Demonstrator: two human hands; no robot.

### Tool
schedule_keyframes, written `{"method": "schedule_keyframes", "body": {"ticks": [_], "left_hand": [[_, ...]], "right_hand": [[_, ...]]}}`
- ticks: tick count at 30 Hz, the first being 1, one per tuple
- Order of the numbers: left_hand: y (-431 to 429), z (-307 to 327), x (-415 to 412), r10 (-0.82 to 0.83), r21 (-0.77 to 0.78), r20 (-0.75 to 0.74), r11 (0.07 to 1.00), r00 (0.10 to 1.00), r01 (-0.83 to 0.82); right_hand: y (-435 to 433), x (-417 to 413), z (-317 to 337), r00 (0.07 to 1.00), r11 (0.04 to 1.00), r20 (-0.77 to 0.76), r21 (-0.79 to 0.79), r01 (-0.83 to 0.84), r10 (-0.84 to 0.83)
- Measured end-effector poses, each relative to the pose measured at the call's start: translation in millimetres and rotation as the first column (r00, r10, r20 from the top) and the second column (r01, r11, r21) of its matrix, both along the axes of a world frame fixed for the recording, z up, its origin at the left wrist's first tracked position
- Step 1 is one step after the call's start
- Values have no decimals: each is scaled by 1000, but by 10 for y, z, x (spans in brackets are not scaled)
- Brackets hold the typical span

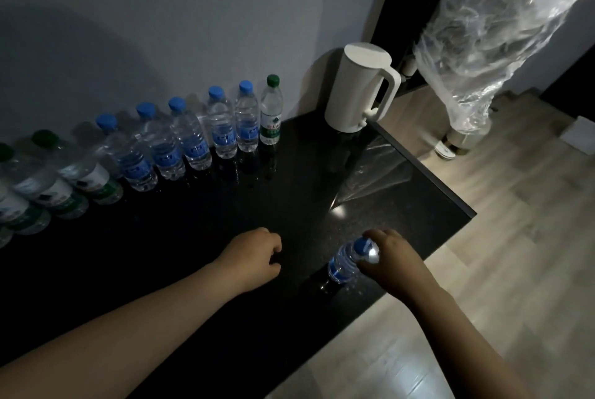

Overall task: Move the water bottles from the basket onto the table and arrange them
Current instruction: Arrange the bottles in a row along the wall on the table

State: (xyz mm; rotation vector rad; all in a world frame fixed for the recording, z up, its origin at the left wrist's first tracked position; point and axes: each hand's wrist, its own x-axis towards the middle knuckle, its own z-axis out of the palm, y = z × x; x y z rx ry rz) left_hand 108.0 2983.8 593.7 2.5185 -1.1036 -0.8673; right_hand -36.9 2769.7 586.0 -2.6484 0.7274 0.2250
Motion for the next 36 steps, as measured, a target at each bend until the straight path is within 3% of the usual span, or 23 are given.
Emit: {"method": "schedule_keyframes", "body": {"ticks": [16,36], "left_hand": [[56,9,107,57,25,-19,998,998,-56],[-2,-86,1302,200,-66,82,979,976,-195]], "right_hand": [[-287,512,50,998,1000,51,9,21,-21],[-833,2550,426,976,986,165,-110,-125,142]]}}
